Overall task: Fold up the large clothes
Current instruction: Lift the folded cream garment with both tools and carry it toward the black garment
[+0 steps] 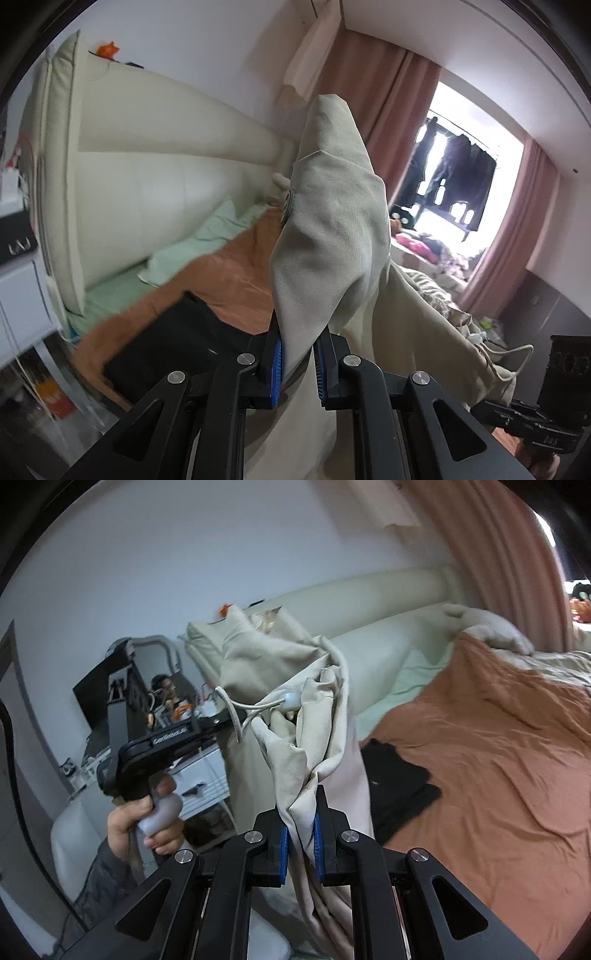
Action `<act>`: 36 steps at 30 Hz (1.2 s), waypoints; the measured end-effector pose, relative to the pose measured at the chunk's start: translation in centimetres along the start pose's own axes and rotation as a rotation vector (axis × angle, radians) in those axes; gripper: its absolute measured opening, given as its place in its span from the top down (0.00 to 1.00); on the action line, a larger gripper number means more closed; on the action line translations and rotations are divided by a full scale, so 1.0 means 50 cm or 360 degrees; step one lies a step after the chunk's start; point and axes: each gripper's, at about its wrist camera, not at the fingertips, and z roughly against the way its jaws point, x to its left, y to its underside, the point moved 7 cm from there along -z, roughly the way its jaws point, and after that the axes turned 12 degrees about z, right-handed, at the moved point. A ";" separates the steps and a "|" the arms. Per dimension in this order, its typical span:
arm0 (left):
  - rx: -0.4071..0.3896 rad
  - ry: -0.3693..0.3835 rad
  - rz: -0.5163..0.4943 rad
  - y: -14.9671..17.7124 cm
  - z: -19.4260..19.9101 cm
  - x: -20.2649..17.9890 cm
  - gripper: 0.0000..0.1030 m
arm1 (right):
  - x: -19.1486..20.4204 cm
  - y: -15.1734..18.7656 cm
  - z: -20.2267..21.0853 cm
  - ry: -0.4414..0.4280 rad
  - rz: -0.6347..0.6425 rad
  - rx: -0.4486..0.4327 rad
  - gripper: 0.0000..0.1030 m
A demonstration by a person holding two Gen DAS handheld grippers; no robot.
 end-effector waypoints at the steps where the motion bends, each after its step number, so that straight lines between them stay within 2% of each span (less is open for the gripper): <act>1: -0.0008 -0.0018 0.0000 -0.011 -0.001 0.014 0.86 | 0.006 -0.006 -0.021 -0.0021 0.0003 0.0007 0.89; 15: -0.0121 -0.0316 0.0030 -0.153 0.003 0.208 0.86 | 0.079 -0.054 -0.300 -0.0341 -0.0073 0.0080 0.89; 20: -0.0115 -0.0403 0.0020 -0.174 -0.026 0.254 0.86 | 0.066 -0.044 -0.356 -0.0414 -0.0143 0.0118 0.89; 26: -0.0052 -0.0449 0.0016 -0.174 -0.130 0.279 0.86 | -0.010 -0.029 -0.432 -0.0420 -0.0245 0.0157 0.89; 36: 0.0135 -0.0512 -0.0064 -0.167 -0.392 0.279 0.87 | -0.201 -0.008 -0.520 -0.0400 -0.0411 0.0171 0.89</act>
